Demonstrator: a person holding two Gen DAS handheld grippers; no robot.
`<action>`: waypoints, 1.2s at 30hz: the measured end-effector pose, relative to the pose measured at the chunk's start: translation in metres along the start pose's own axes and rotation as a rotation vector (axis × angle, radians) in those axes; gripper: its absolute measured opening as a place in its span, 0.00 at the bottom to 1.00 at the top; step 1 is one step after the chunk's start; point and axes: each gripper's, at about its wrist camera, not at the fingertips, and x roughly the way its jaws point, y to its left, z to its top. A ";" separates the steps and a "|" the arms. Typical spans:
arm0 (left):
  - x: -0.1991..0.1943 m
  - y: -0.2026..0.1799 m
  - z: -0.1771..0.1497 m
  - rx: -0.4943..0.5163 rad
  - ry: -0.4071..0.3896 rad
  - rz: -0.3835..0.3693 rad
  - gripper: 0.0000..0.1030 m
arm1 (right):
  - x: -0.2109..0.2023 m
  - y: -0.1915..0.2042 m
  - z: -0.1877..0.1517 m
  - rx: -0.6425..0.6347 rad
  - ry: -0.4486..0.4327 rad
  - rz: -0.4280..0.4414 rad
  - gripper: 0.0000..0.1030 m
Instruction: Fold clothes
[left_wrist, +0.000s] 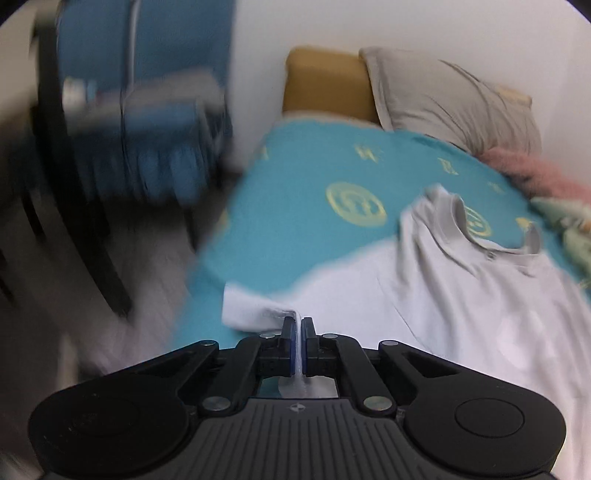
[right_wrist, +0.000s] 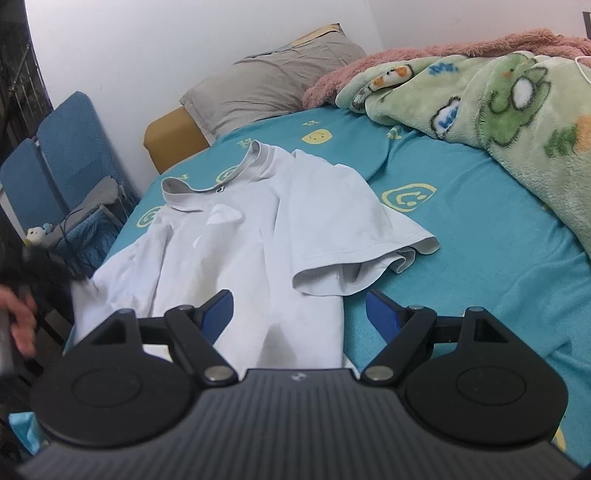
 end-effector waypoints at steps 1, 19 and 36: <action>-0.001 -0.001 0.012 0.044 -0.035 0.061 0.03 | 0.001 0.000 0.000 -0.005 -0.001 -0.001 0.78; -0.095 0.025 -0.086 -0.108 0.253 -0.061 0.60 | 0.004 0.008 -0.002 -0.075 0.031 0.013 0.78; -0.253 -0.019 -0.233 0.150 0.448 -0.165 0.53 | -0.060 0.018 -0.001 -0.140 -0.011 0.034 0.78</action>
